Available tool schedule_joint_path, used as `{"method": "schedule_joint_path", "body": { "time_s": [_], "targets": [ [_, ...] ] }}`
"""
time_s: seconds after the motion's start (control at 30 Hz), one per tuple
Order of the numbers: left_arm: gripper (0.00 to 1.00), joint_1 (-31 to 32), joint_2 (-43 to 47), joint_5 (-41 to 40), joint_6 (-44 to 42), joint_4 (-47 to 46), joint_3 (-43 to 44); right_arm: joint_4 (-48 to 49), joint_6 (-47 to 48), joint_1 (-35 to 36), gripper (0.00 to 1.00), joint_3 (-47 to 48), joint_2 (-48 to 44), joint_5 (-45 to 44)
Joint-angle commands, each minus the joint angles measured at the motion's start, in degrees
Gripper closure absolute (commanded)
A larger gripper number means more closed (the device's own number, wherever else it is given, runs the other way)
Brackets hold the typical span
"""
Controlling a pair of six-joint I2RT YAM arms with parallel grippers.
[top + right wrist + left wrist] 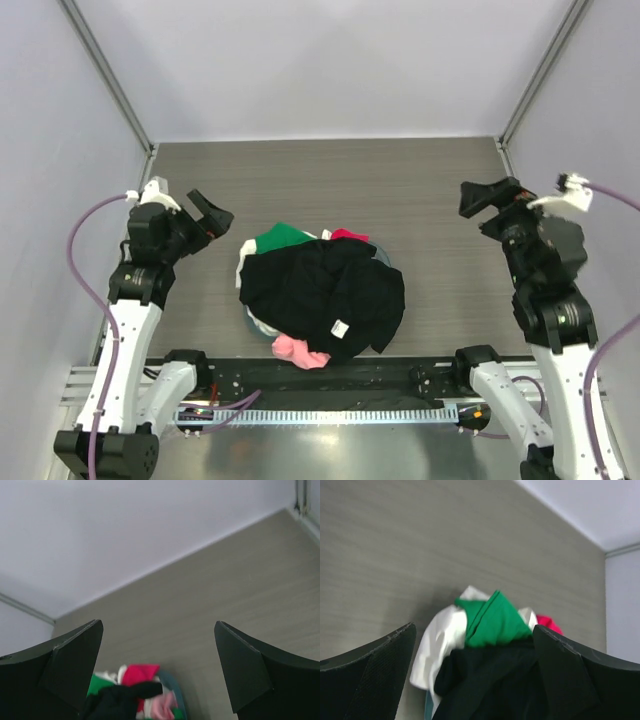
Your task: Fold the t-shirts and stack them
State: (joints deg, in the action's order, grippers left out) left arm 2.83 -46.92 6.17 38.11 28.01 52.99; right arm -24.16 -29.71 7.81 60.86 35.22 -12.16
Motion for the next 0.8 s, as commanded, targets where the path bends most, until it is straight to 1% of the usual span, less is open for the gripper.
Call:
{"method": "schedule_joint_path", "body": {
  "time_s": [0.0, 0.07, 0.1, 0.17, 0.2, 0.27, 0.33, 0.4, 0.43, 0.47, 0.5, 0.53, 0.57, 0.6, 0.63, 0.67, 0.7, 0.73, 0.77],
  "targets": [
    [0.00, -0.37, -1.15, 7.00, 0.48, 8.20, -0.43, -18.16, -1.23, 0.18, 0.00, 5.75, 5.90, 8.90],
    [0.00, -0.37, -2.56, 8.76, -0.92, 10.12, -0.43, -20.91, -0.08, 0.18, 0.00, 9.18, 7.05, 11.45],
    [0.00, -0.37, -3.52, 11.38, -1.10, 10.22, -0.69, -23.10, -0.95, 0.18, 0.00, 9.88, 7.31, 14.07],
    [0.00, -0.37, -3.71, 14.38, -1.45, 9.88, -1.57, -23.39, -3.05, 0.10, 0.00, 9.72, 6.70, 16.98],
    [0.00, -0.28, -2.58, 14.48, -0.94, 9.44, -2.01, -23.56, -3.68, 0.18, 0.00, 8.85, 6.09, 19.35],
    [0.00, -0.28, -0.82, 9.93, 0.73, 10.83, -3.33, -24.00, -4.47, 0.18, 0.00, 7.96, 6.17, 21.47],
    [0.00, -0.28, -0.11, 7.11, -0.13, 11.71, -3.16, -24.88, -4.65, 0.62, 0.00, 6.56, 7.22, 22.44],
    [0.00, -0.20, -0.89, 4.56, -1.97, 15.92, -1.23, -24.62, -4.74, 1.85, 0.00, 5.42, 9.06, 22.62],
    [0.00, -0.28, -1.59, 3.07, -2.59, 17.68, -0.44, -24.62, -4.74, 3.07, 0.00, 5.50, 10.55, 20.62],
    [0.00, -0.19, -2.21, 0.70, -3.21, 19.26, 0.09, -25.05, -4.56, 7.61, 0.00, 6.11, 14.83, 18.25],
    [0.00, -0.02, -2.48, -1.93, -2.87, 20.58, 0.44, -26.45, -4.48, 11.05, 0.01, 7.33, 17.05, 13.96],
    [0.00, -0.02, -2.48, -3.43, -2.86, 21.12, 0.53, -26.98, -5.00, 15.26, 0.00, 10.39, 19.86, 4.70],
    [0.00, 0.07, -2.04, -3.80, -2.86, 20.86, 0.27, -27.60, -5.87, 26.53, 0.00, 12.59, 24.32, -1.05],
    [0.00, 0.16, -1.60, -3.80, -2.86, 20.60, 0.10, -29.78, -7.19, 32.21, 0.00, 15.05, 27.15, -6.24],
    [0.00, 0.16, -1.25, -3.98, -2.25, 20.51, 0.01, -31.72, -10.42, 38.79, 0.01, 20.82, 29.62, -11.17],
    [0.00, 0.33, -0.03, -4.24, -1.99, 20.68, 0.09, -34.17, -12.10, 47.99, 0.00, 24.01, 35.38, -20.00],
    [0.00, 0.25, 0.59, -4.15, -1.90, 20.68, -0.08, -39.42, -13.77, 52.09, 0.00, 29.61, 37.96, -22.61],
    [0.00, 0.33, 1.38, -4.33, -1.90, 20.94, -0.26, -41.64, -17.71, 55.00, 0.00, 31.75, 40.25, -24.73],
    [0.00, 0.42, 2.17, -5.29, -1.98, 21.21, -0.43, -43.58, -19.14, 60.07, 0.00, 32.99, 43.76, -26.49]
  ]
}}
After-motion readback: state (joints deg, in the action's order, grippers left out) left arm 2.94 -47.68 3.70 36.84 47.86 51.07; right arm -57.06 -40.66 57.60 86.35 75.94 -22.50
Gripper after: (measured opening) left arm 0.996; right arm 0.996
